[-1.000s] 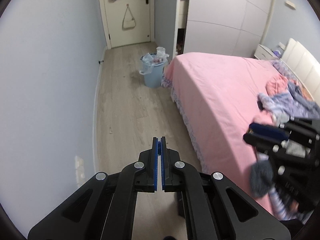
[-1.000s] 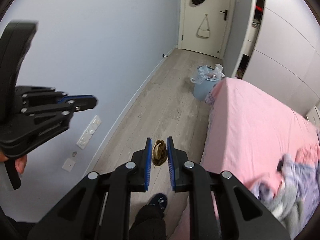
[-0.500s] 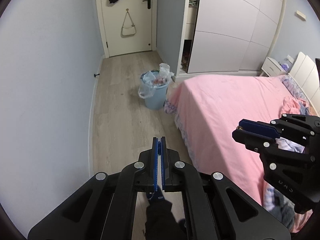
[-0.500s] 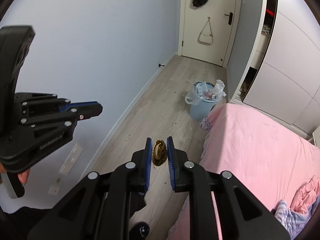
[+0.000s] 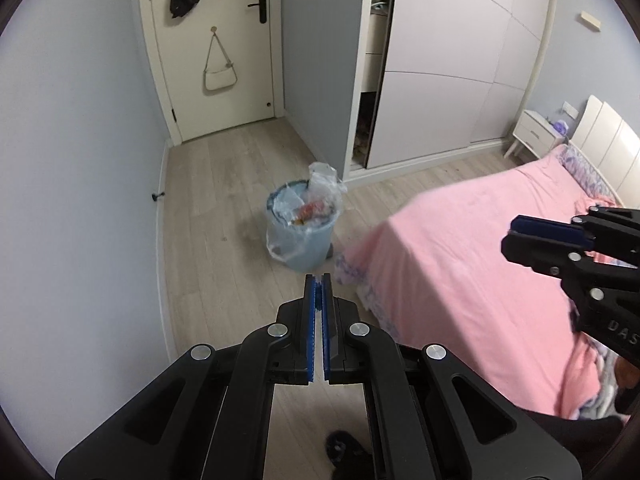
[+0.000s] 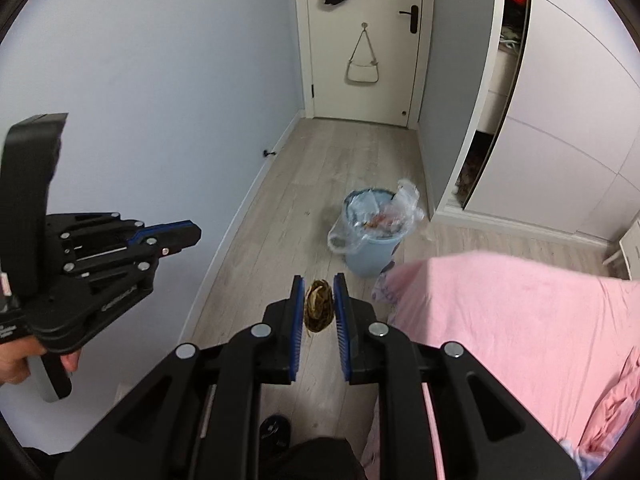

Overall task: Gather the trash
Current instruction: 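Carry the walnut shell in the right tool along the bed toward the blue bin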

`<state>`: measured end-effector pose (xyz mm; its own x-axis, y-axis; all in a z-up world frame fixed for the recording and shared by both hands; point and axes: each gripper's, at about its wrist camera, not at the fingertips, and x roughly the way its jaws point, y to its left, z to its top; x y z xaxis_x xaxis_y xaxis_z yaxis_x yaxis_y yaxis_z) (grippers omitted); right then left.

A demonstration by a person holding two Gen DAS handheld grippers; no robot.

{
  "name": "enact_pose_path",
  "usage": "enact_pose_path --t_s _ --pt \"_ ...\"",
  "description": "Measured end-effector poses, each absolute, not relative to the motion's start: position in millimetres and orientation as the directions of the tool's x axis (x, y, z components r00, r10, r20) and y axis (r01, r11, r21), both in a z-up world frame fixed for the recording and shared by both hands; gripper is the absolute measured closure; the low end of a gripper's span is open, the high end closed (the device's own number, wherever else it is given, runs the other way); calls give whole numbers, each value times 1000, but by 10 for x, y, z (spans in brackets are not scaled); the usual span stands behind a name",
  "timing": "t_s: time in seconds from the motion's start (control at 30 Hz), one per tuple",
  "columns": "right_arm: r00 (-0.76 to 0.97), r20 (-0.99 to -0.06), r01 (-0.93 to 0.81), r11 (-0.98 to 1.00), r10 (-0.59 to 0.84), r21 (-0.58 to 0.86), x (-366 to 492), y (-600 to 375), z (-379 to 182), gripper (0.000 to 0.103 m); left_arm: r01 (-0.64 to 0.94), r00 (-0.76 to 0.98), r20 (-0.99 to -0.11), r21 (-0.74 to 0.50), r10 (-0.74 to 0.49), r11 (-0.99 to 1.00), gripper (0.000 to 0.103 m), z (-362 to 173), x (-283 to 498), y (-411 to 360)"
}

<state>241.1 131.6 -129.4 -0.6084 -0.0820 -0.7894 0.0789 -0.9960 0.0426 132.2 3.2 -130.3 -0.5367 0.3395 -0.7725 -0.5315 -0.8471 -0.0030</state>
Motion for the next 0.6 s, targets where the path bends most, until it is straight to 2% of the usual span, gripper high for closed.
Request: enact_pose_path --t_s 0.3,0.6 --pt "-575 -808 114 -990 -130 78 909 1820 -1660 87 -529 -518 -795 7 316 -849 102 -1486 -83 627" --pt "-558 -812 193 -979 -169 71 -403 2279 -1668 87 -527 -521 -800 29 297 -849 102 -1360 -1415 1197"
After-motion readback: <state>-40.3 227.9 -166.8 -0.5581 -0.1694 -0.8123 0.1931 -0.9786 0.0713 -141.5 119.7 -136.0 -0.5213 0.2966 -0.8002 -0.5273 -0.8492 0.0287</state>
